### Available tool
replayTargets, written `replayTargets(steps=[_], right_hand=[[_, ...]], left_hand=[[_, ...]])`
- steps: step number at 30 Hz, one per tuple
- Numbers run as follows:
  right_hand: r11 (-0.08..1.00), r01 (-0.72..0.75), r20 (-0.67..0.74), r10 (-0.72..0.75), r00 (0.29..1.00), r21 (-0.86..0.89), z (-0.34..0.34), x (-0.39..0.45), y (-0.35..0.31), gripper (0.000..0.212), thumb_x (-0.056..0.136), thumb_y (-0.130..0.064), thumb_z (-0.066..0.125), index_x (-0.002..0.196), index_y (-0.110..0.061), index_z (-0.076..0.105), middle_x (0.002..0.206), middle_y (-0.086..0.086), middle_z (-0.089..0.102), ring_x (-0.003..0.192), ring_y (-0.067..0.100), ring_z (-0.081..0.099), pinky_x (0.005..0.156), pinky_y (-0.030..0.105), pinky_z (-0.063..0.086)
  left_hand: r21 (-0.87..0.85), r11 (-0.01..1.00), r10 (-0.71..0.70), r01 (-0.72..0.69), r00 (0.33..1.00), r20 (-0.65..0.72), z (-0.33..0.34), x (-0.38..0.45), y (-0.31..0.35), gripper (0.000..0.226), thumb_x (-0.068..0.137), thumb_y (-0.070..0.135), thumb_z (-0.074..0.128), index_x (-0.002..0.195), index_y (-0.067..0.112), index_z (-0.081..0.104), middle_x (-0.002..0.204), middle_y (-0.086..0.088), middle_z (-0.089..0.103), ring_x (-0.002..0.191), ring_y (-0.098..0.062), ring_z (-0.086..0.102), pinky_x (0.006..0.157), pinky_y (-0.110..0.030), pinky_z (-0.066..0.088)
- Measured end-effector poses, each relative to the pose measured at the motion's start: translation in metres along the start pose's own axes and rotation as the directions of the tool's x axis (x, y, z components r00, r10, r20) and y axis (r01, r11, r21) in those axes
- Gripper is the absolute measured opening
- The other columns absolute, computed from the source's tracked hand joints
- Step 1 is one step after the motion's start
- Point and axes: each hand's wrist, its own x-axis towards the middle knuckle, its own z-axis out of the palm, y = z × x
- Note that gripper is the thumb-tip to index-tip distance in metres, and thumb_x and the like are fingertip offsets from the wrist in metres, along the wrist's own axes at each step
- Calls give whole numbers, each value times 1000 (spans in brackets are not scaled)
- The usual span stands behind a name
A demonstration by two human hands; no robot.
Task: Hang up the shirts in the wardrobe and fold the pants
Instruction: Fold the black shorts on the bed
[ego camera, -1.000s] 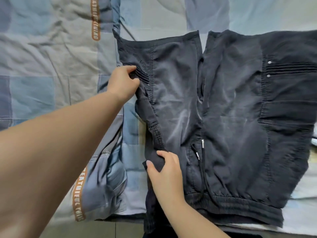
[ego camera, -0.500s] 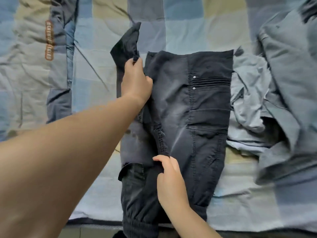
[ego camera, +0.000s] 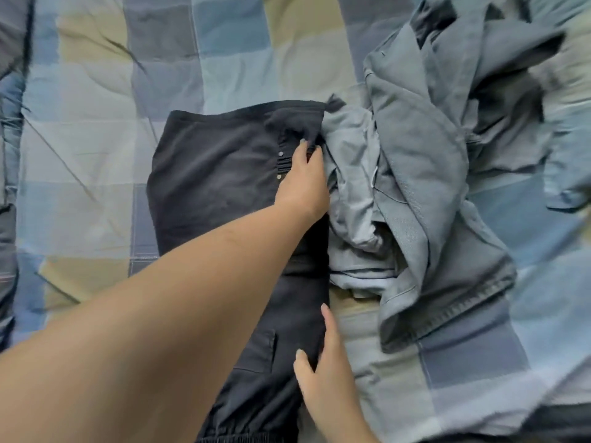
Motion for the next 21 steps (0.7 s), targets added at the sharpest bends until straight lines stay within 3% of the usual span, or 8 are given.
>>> replayTargets(steps=[3,5,7,10,13,17,19,21], right_hand=[[966,-127,-19,134,991,225,7,-1,13,87,80,-11,71,146,-27,16,132,-3,50,117,13,56,101,32,45],[896,-210,30,216,976,390,12,-2,19,66,79,-6,73,130,-23,34,109,-7,61,97,3,64,88,22,50],[880,-286,142,250,958,378,17,-7,27,45,78,-13,75,112,-27,48,101,-16,63,93,-4,62,85,17,50],[920,-330,270,270,924,213,25,-17,36,38,72,-29,76,102,-31,53,107,-12,66,101,2,62,95,28,50],[942,-292,232,251,940,166,28,-19,41,26,77,-22,72,98,-27,58,102,-9,69,95,6,65,91,33,52],[943,-252,109,233,966,217,21,-13,53,4,90,-16,59,91,-19,62,96,0,70,92,19,66,87,38,53],[962,-227,30,225,974,149,20,-14,60,14,91,-20,60,87,-7,62,90,8,70,89,24,66,77,29,50],[984,-179,-25,178,984,-6,22,-20,66,27,89,-26,63,68,-9,58,75,5,62,77,20,59,64,20,41]], left_hand=[[-65,998,28,-22,996,87,5,-2,-5,77,92,11,55,152,28,10,161,-4,-8,124,-26,50,101,-35,37],[-133,989,72,-62,995,76,6,-12,-14,79,91,11,56,151,34,11,161,-4,-7,113,-21,56,97,-29,41],[-151,985,90,-81,994,55,10,-31,-29,78,91,12,58,151,34,13,161,-1,-5,124,-19,49,99,-23,40],[-118,992,53,-54,999,-8,18,-69,-68,74,92,16,59,152,27,17,161,-1,-1,144,-14,16,102,-10,13],[-160,978,-149,136,986,-72,20,-120,-117,68,92,19,60,150,24,24,160,-1,8,145,-14,13,109,-16,9],[-199,898,-419,392,901,-117,27,-202,-169,64,88,17,65,144,9,36,152,-14,28,142,-25,23,118,-32,16],[-225,847,-508,481,857,-83,34,-244,-188,65,84,17,70,140,3,40,144,-18,38,136,-30,32,116,-38,22],[-323,750,-608,578,794,9,41,-282,-205,63,82,20,73,136,5,43,133,-14,50,124,-29,46,108,-41,34]])
